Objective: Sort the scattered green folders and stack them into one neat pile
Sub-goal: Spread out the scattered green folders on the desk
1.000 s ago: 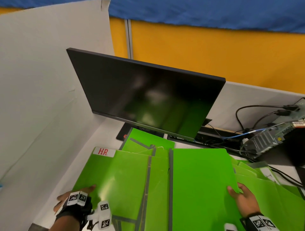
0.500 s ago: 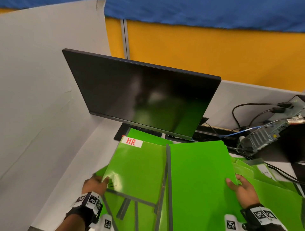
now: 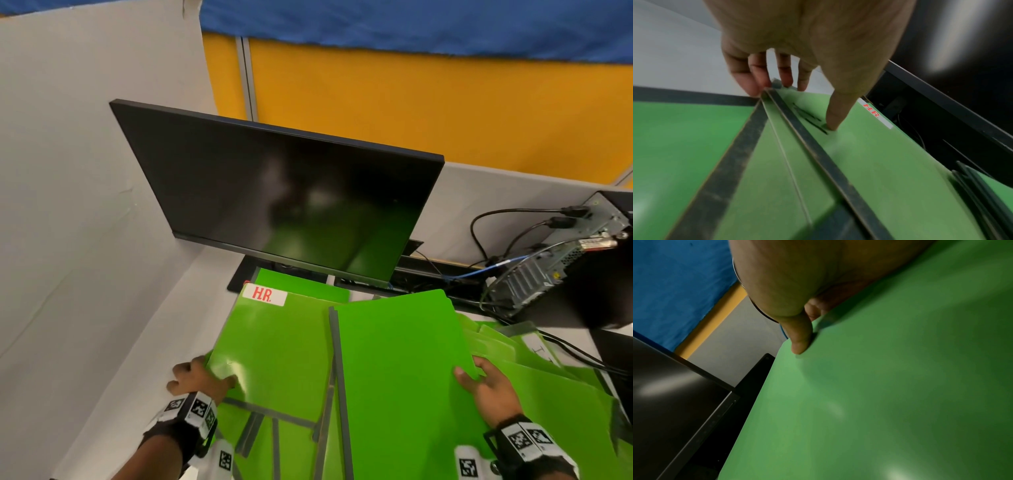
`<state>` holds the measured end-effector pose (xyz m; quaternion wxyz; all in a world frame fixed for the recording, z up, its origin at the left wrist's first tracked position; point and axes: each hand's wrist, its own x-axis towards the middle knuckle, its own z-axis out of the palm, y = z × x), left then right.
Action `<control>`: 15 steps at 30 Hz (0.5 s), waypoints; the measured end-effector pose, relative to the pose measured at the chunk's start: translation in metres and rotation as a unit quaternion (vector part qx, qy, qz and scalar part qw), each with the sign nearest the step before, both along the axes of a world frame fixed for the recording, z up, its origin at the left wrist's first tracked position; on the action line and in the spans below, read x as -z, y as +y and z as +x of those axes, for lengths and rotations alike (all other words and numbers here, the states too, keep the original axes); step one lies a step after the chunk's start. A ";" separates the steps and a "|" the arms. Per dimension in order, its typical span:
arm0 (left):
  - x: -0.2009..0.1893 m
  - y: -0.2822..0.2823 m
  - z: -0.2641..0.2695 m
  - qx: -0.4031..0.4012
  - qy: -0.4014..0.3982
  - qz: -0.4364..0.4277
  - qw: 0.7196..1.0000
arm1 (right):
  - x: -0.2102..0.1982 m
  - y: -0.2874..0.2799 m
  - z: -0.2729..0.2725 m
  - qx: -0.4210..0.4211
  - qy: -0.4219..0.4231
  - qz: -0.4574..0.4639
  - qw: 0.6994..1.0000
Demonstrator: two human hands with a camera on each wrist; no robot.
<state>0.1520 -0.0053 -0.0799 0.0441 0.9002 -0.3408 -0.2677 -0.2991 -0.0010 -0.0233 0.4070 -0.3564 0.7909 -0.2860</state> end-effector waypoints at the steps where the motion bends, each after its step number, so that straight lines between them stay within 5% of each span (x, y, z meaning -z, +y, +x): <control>1: -0.001 0.001 -0.005 -0.006 -0.002 0.002 1.000 | 0.004 0.002 -0.001 0.002 0.001 0.001 1.000; 5: -0.002 0.003 -0.015 0.035 -0.051 0.033 0.998 | 0.016 0.011 -0.008 0.033 0.005 0.007 0.999; 8: -0.004 0.003 0.000 0.026 -0.009 0.028 0.999 | 0.019 0.016 -0.019 0.068 0.008 0.003 0.998; 11: -0.010 0.001 0.021 -0.017 0.061 -0.104 0.993 | 0.017 0.019 -0.034 0.107 0.013 0.001 0.994; 13: -0.016 -0.001 0.026 -0.090 0.119 -0.226 0.963 | 0.019 0.022 -0.042 0.121 0.014 0.007 0.993; 15: -0.016 -0.004 0.029 -0.208 0.206 -0.322 0.900 | 0.023 0.024 -0.044 0.128 0.010 0.010 0.992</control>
